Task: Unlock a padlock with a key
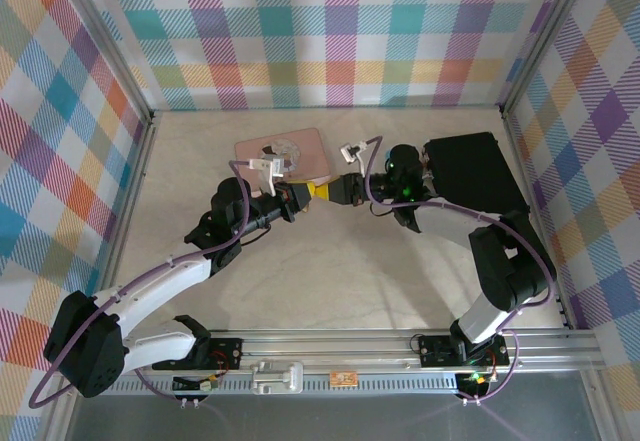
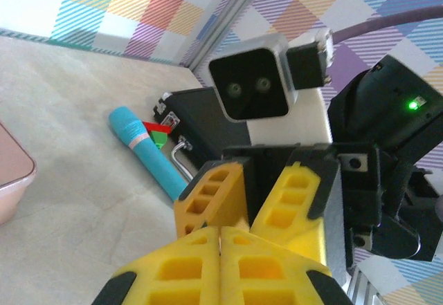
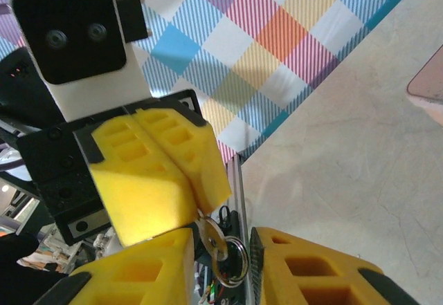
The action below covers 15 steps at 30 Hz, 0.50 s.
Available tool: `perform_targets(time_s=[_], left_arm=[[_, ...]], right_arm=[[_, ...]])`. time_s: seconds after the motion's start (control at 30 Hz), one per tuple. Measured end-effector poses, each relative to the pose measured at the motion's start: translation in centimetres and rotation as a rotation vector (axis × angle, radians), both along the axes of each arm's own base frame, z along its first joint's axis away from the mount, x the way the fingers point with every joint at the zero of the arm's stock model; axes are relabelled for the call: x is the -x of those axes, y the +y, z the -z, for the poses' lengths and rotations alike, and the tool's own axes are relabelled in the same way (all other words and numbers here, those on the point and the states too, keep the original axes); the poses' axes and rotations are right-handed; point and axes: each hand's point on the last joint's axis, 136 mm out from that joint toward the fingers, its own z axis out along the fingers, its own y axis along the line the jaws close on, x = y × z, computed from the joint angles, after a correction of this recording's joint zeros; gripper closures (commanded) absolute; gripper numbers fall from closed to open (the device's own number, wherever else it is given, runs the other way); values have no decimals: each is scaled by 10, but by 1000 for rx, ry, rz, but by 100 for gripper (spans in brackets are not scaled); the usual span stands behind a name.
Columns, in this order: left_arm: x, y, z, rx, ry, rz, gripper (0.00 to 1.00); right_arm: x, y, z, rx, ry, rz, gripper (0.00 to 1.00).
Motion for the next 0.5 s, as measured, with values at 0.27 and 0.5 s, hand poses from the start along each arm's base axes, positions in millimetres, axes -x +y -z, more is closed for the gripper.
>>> perform_targets(time_s=[0.27, 0.5], left_arm=[[-1, 0, -5, 14, -17, -4, 100], [-1, 1, -5, 11, -14, -9, 100]], right_arm=[[6, 3, 5, 8, 25, -14, 72], [2, -1, 8, 25, 23, 17, 63]])
